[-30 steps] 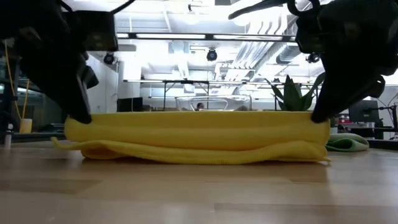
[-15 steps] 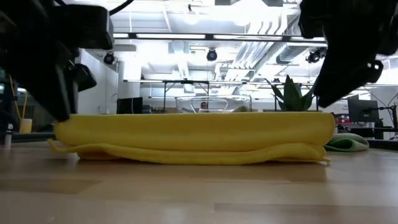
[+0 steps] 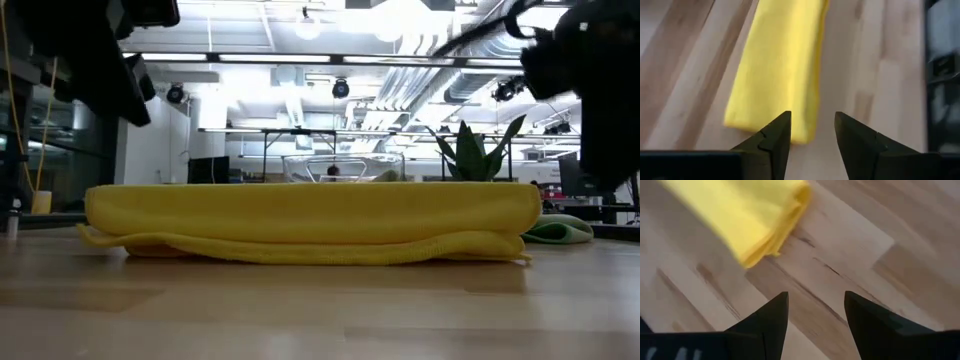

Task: Fold microfiber towels
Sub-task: Fold the yellow towel

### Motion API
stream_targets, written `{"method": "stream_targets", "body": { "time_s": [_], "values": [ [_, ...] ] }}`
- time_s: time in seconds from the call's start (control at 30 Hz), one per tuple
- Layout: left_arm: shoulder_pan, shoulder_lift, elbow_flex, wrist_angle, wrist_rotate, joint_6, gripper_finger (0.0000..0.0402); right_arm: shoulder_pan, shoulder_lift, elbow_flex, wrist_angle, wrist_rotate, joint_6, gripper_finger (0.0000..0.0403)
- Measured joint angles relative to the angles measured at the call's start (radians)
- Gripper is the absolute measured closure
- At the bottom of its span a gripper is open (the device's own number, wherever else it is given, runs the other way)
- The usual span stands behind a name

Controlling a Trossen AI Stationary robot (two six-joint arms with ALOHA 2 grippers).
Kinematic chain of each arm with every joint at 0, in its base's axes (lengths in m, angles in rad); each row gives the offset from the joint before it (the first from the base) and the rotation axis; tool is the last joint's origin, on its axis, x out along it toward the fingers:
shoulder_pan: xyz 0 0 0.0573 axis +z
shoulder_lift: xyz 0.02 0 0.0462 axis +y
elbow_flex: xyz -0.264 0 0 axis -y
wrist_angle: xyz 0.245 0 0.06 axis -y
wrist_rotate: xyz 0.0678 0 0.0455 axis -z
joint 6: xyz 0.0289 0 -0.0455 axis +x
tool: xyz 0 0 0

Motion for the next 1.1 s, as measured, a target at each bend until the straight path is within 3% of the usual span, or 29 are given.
{"method": "stream_targets", "body": {
  "time_s": [0.2, 0.37, 0.77, 1.0, 1.1],
  "values": [
    [0.043, -0.027, -0.148, 0.288, 0.098, -0.18, 0.0256, 0.001, -0.17, -0.239, 0.343, 0.093, 0.255, 0.0216],
    [0.078, -0.035, -0.237, 0.433, 0.071, -0.298, 0.0256, -0.031, -0.198, -0.355, 0.58, 0.184, 0.367, 0.0216],
    [0.149, -0.003, -0.265, 0.461, 0.017, -0.277, 0.0256, -0.125, 0.039, -0.37, 0.788, 0.068, 0.35, 0.0216],
    [0.12, 0.121, -0.264, 0.491, 0.016, -0.261, 0.0257, -0.133, 0.205, -0.365, 1.021, 0.058, 0.347, 0.0216],
    [0.104, 0.181, -0.264, 0.496, 0.028, -0.261, 0.0257, -0.133, 0.257, -0.328, 1.028, 0.059, 0.343, 0.0216]
  ]
}}
